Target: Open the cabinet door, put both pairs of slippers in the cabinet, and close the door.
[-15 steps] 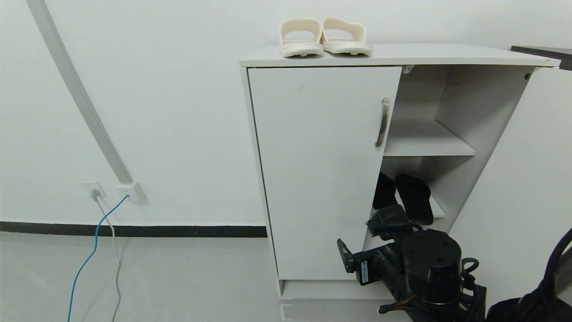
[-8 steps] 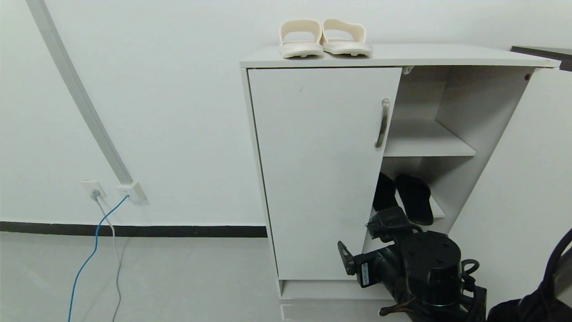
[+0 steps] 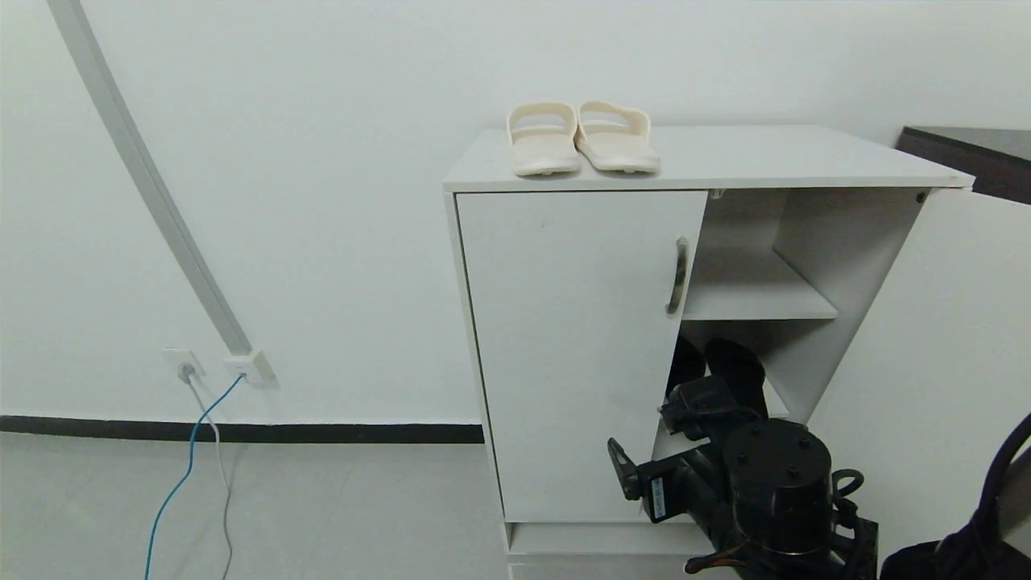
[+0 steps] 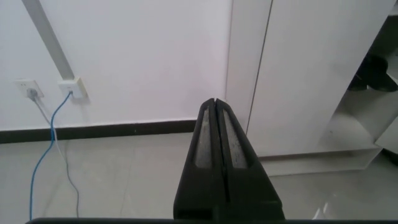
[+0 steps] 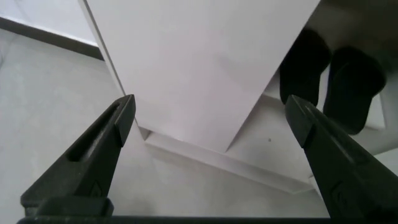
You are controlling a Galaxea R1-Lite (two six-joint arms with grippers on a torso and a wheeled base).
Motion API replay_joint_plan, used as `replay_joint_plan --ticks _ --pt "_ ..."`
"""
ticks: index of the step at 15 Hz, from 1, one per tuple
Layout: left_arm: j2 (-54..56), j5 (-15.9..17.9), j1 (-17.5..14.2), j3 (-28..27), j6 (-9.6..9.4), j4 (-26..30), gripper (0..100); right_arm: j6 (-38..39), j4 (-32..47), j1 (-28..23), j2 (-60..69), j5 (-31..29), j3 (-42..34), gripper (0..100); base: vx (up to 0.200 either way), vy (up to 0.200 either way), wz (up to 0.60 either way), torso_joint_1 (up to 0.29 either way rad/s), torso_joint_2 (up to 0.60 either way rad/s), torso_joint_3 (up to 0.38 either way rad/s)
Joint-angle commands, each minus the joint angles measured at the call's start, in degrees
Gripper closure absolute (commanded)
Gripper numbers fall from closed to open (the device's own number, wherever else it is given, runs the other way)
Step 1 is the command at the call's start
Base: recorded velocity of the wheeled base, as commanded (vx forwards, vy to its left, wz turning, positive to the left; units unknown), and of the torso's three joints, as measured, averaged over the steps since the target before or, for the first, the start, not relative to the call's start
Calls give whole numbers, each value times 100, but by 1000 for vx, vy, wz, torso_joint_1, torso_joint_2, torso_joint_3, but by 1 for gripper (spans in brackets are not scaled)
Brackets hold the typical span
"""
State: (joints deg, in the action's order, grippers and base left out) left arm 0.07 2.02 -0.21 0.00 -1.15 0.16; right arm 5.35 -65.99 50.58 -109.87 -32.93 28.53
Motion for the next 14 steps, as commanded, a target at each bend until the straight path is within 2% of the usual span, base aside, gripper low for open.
replay_joint_plan --ticks 1,7,14 --pt "-7 0 3 0 0 2 100 1 -2 5 1 -12 -5 0 0 0 0 100 -452 -349" --pt "-7 0 3 0 0 2 100 -17 -11 5 19 -21 -5 0 0 0 0 134 -465 -338" --pt "-7 0 3 0 0 2 100 -25 -11 5 19 -21 -14 0 0 0 0 184 -498 -320"
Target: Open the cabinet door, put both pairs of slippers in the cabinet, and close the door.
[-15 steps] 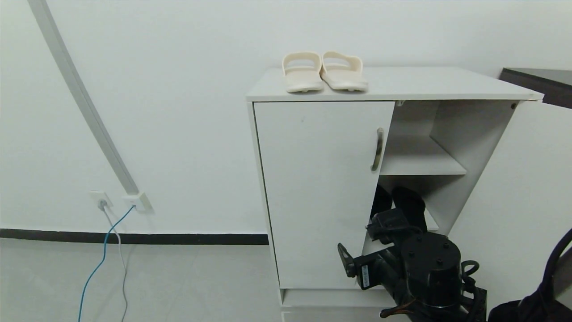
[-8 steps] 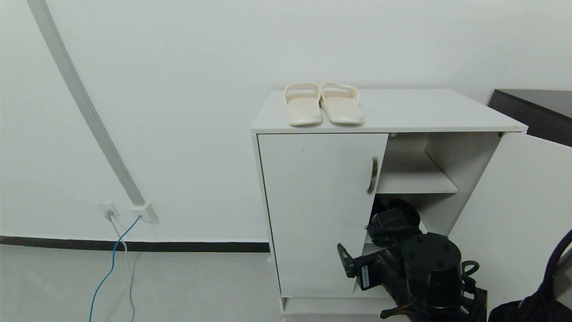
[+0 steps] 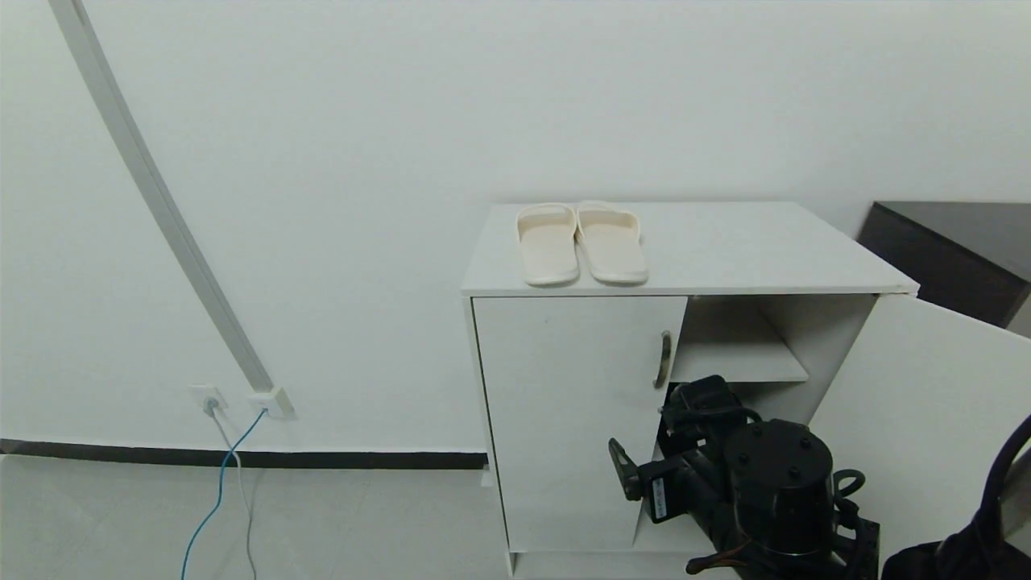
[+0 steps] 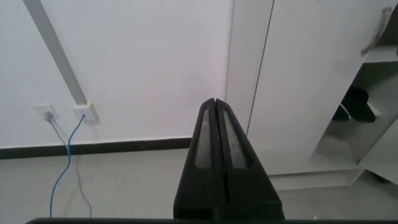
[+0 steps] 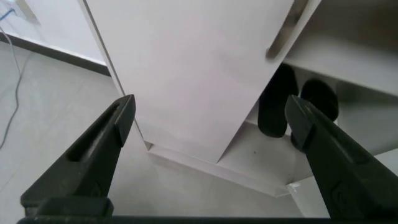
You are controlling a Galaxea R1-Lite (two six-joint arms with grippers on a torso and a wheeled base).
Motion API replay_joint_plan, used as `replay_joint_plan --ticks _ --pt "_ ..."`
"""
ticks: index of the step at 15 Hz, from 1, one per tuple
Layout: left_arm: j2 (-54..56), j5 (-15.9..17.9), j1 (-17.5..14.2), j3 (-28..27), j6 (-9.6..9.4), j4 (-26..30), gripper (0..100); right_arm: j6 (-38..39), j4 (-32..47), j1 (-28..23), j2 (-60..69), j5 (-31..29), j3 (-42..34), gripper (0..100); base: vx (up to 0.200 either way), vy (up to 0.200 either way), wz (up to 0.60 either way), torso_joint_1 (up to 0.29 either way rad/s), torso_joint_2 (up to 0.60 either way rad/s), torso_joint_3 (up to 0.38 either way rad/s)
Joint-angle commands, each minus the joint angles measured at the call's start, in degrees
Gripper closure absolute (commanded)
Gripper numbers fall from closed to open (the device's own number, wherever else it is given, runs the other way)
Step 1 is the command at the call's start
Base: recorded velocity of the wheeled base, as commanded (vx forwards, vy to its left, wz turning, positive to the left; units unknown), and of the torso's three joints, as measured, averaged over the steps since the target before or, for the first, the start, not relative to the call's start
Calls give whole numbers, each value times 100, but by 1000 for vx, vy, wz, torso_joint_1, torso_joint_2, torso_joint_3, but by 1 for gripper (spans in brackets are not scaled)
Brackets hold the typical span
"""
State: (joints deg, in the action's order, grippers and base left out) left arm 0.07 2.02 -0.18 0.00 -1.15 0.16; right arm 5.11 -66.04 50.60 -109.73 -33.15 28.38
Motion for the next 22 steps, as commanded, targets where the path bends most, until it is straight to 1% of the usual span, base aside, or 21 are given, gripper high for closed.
replay_joint_plan --ticks 1,12,22 --pt "-7 0 1 0 0 2 100 -1 3 2 4 1 -8 0 0 0 0 212 -520 -310" --pt "-7 0 1 0 0 2 100 -1 3 11 -5 1 -43 0 0 0 0 242 -567 -326" --pt "-7 0 1 0 0 2 100 -1 -41 -7 -14 10 -34 0 0 0 0 176 -380 -204"
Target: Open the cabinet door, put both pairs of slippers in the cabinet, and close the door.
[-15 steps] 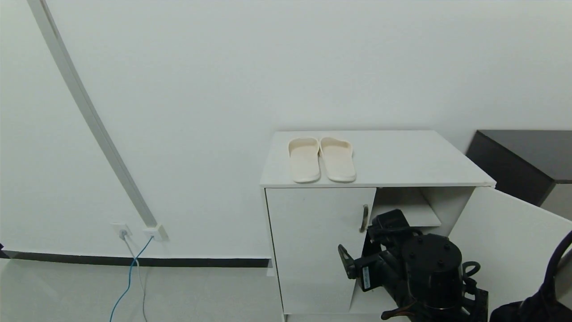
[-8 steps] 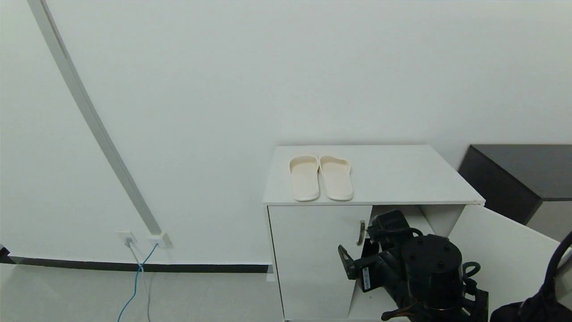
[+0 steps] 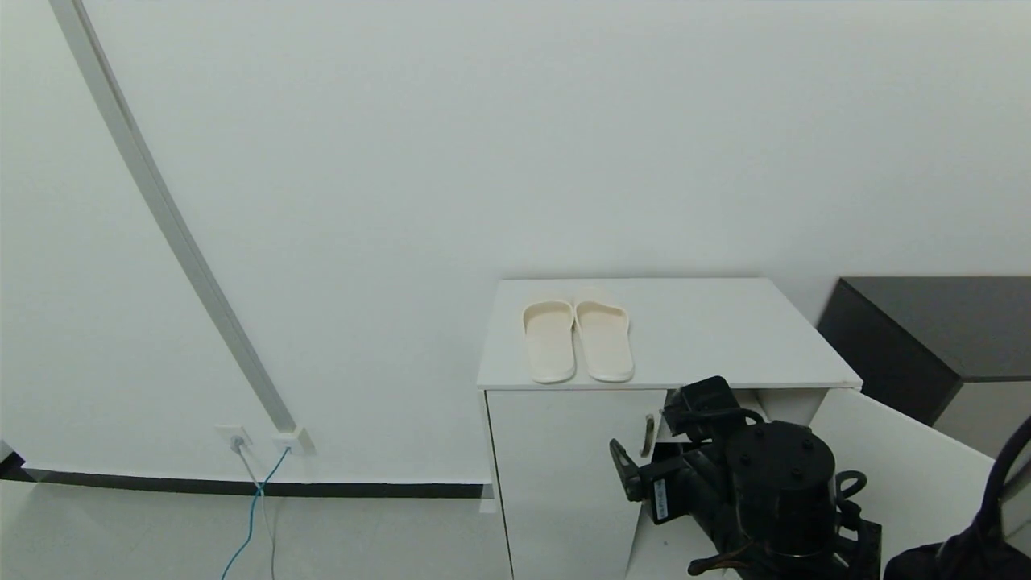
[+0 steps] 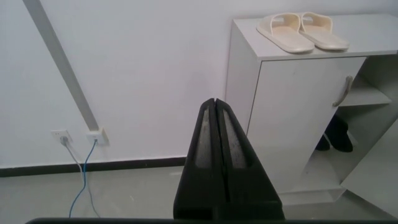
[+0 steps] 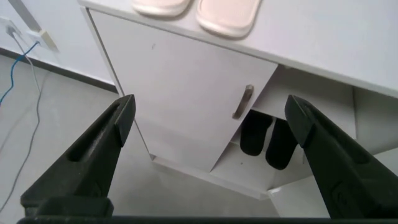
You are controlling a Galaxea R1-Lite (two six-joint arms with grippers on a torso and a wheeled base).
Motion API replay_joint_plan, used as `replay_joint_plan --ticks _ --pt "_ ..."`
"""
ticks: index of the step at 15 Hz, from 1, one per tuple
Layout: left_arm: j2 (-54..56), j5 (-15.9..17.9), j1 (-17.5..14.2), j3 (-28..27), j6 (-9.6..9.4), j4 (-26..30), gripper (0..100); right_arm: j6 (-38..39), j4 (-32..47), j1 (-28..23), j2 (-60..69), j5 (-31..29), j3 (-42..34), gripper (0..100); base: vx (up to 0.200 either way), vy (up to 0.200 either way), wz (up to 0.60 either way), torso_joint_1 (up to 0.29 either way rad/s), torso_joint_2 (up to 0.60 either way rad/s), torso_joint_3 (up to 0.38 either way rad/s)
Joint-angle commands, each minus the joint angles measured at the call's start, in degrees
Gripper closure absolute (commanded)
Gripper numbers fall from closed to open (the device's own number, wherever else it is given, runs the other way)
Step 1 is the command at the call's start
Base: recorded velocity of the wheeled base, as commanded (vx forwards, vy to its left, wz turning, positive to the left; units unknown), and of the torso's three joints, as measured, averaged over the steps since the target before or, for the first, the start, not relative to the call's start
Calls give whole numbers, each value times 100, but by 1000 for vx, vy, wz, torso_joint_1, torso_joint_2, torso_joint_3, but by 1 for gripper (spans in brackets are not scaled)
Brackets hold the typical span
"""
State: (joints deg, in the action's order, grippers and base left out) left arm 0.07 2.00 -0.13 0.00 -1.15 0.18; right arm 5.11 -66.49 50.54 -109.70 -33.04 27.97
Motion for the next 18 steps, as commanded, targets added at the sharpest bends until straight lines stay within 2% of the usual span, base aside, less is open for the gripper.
replay_joint_plan --ticks 1,4,6,10,14,18 --pt "-7 2 -4 0 -8 -1 100 -27 -40 -1 -16 -1 -2 0 0 0 0 168 -359 -198" --pt "-7 2 -4 0 -35 -1 100 -36 -136 -132 10 -1 86 0 0 0 0 170 -349 -188" --pt "-7 2 -4 0 0 -1 100 -45 4 -352 10 -1 508 0 0 0 0 110 -210 -117" --pt "-7 2 -4 0 9 -1 100 8 971 -554 125 8 1361 0 0 0 0 0 0 0" --pt "-7 2 -4 0 18 -1 100 518 2122 -238 -34 34 2187 0 200 0 0 2 2 -1" --pt "-7 2 -4 -9 44 -1 100 728 2456 -220 -464 43 2626 0 200 0 0 -6 -4 0"
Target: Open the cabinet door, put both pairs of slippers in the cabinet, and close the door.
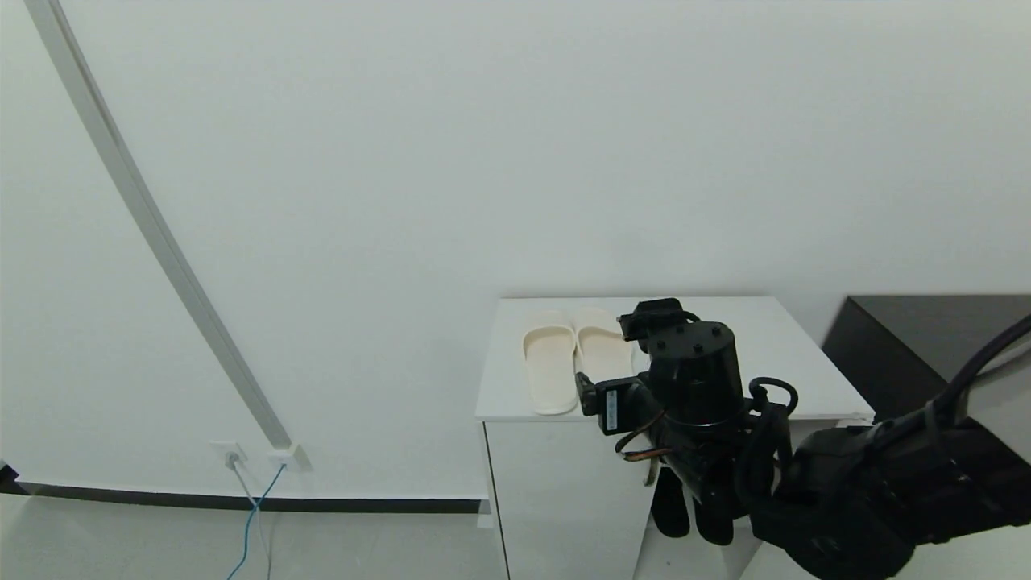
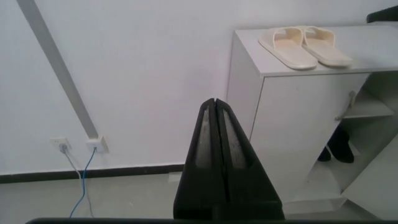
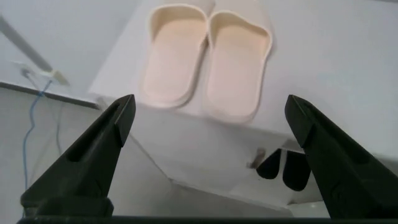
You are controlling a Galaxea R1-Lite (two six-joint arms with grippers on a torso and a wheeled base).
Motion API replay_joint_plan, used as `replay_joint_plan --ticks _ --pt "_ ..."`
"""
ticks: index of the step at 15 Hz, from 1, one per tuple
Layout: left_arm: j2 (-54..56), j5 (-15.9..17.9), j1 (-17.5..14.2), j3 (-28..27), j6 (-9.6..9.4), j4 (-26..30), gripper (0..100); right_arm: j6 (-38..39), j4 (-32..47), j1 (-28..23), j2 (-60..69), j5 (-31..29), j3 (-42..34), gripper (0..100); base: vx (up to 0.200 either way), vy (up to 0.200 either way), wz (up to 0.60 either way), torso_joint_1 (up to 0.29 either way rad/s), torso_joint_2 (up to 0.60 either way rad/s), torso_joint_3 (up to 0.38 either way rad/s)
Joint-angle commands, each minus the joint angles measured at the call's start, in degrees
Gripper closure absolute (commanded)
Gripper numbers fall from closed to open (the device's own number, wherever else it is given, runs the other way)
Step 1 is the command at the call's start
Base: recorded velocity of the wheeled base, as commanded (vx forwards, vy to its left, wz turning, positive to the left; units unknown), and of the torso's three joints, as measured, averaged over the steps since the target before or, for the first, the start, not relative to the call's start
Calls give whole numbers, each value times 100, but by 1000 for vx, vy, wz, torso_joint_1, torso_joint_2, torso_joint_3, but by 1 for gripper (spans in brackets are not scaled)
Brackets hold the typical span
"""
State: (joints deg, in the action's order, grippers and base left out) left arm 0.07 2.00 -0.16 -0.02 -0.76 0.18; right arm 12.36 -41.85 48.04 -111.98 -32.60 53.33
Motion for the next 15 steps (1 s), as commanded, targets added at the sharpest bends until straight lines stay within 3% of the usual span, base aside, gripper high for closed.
replay_joint_plan --ticks 1,8,15 --pt "-7 -7 -2 -6 5 -1 100 12 -7 30 -298 -1 63 0 200 0 0 17 7 -7" --pt "-7 2 -2 -6 -12 -1 100 320 -25 -67 -1010 526 292 0 0 0 0 0 0 0" --pt "-7 2 -2 -6 -4 -1 100 293 212 -498 -2187 518 1812 0 0 0 0 0 0 0"
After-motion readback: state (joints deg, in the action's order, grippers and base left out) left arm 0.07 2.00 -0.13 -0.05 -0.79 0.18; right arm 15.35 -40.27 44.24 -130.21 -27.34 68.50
